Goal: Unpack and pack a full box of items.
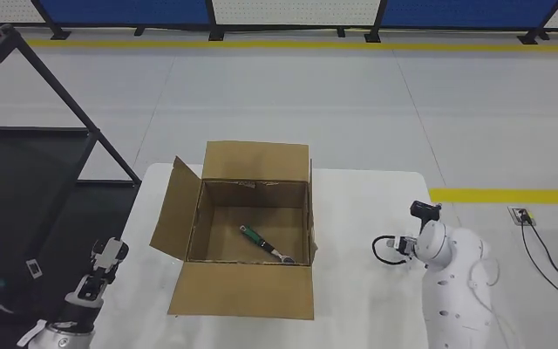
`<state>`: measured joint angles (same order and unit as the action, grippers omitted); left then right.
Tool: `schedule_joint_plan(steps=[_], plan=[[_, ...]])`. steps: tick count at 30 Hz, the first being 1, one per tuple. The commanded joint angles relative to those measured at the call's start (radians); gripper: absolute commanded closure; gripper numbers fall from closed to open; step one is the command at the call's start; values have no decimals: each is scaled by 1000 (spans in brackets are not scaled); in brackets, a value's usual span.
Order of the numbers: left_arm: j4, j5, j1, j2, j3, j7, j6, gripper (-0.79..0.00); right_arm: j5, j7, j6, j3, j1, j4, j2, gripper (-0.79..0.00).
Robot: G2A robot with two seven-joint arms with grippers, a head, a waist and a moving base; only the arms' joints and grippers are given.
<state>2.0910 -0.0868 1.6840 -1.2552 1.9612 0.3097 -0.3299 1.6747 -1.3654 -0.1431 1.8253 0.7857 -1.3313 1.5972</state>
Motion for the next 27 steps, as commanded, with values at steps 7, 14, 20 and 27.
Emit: schedule_joint_plan(steps=[7, 14, 20, 27], plan=[[-1, -1, 4, 1, 10, -16, 5, -785, 14, 25, 36, -9, -67, 137, -17, -302], [-3, 2, 6, 3, 14, -22, 3, -785, 0, 39, 30, -20, -88, 175, -25, 0], [-2, 6, 8, 4, 19, -27, -2, -785, -69, 71, 27, -53, -71, 78, -22, 0], [-3, 17, 16, 4, 26, -34, -12, -785, -205, 113, 94, -243, 31, -322, 3, 0]])
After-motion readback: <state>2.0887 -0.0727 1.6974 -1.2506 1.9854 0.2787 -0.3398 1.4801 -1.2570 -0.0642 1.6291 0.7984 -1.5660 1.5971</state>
